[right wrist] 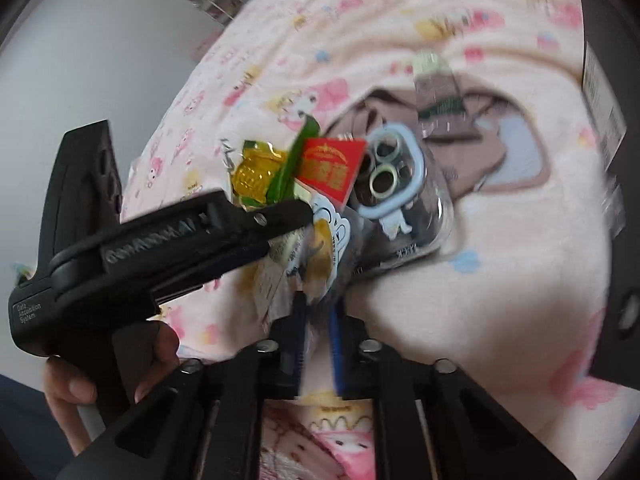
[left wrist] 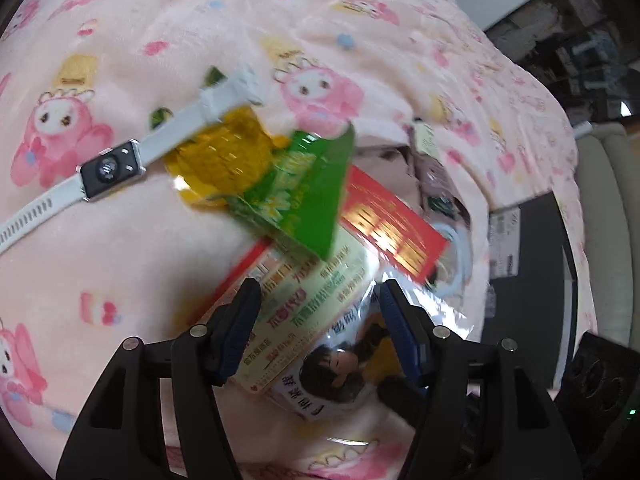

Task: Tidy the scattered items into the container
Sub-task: 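Move the left gripper toward the babi card with the cartoon sticker, then position the left gripper around the babi card and close on it, then lift the babi card with the left gripper and carry it over the black box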

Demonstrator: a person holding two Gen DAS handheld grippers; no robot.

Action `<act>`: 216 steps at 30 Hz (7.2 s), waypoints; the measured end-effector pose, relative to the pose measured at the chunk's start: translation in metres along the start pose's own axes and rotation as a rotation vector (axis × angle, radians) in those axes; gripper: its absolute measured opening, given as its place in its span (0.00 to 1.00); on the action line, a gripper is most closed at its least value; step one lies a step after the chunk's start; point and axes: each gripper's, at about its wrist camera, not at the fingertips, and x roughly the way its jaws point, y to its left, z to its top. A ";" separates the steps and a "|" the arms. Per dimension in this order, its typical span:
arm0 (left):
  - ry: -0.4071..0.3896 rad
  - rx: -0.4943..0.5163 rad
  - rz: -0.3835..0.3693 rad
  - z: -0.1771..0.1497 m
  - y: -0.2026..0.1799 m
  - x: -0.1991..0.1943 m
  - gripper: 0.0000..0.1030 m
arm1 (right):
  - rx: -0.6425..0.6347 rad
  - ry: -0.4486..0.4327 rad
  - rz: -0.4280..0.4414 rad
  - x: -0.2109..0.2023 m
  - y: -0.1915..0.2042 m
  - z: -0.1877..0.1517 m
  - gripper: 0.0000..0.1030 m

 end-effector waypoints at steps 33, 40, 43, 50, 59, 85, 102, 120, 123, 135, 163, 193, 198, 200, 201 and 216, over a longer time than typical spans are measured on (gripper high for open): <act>0.247 0.118 -0.205 -0.079 -0.046 0.000 0.65 | -0.084 -0.073 -0.306 -0.106 -0.047 -0.074 0.09; 0.230 0.185 -0.151 -0.097 -0.055 -0.004 0.65 | -0.108 0.048 -0.198 -0.081 -0.050 -0.100 0.09; 0.201 0.159 -0.181 -0.101 -0.045 -0.015 0.65 | -0.156 0.075 -0.103 -0.089 -0.041 -0.103 0.09; 0.267 0.256 -0.094 -0.115 -0.059 -0.006 0.65 | -0.011 0.002 -0.198 -0.105 -0.081 -0.074 0.10; 0.298 0.194 -0.169 -0.105 -0.050 0.003 0.65 | -0.056 0.040 -0.158 -0.070 -0.074 -0.074 0.09; 0.026 0.120 -0.116 -0.112 -0.046 -0.024 0.60 | -0.168 0.071 -0.198 -0.099 -0.064 -0.053 0.42; -0.013 0.129 -0.069 -0.107 -0.052 -0.024 0.38 | -0.159 0.106 -0.063 -0.087 -0.056 -0.070 0.29; 0.147 0.157 0.006 -0.125 -0.075 0.016 0.35 | -0.161 0.073 -0.073 -0.083 -0.081 -0.068 0.27; 0.107 0.123 -0.021 -0.117 -0.073 0.011 0.25 | -0.159 0.100 0.003 -0.083 -0.078 -0.074 0.26; 0.141 0.211 -0.053 -0.106 -0.073 -0.008 0.38 | -0.125 -0.004 -0.079 -0.121 -0.100 -0.057 0.27; 0.061 0.085 -0.059 -0.104 -0.059 0.005 0.50 | -0.020 0.016 -0.097 -0.098 -0.107 -0.067 0.28; 0.020 0.226 -0.126 -0.121 -0.078 -0.019 0.26 | -0.002 -0.046 -0.016 -0.072 -0.075 -0.067 0.26; -0.099 0.314 -0.153 -0.132 -0.115 -0.073 0.26 | -0.053 -0.167 0.014 -0.125 -0.050 -0.066 0.25; -0.150 0.355 -0.170 -0.130 -0.141 -0.093 0.26 | -0.063 -0.236 0.036 -0.155 -0.044 -0.060 0.25; -0.164 0.369 -0.180 -0.128 -0.149 -0.102 0.26 | -0.064 -0.258 0.041 -0.165 -0.043 -0.057 0.25; 0.056 0.533 -0.280 -0.101 -0.315 0.019 0.26 | 0.195 -0.352 -0.141 -0.260 -0.207 -0.022 0.26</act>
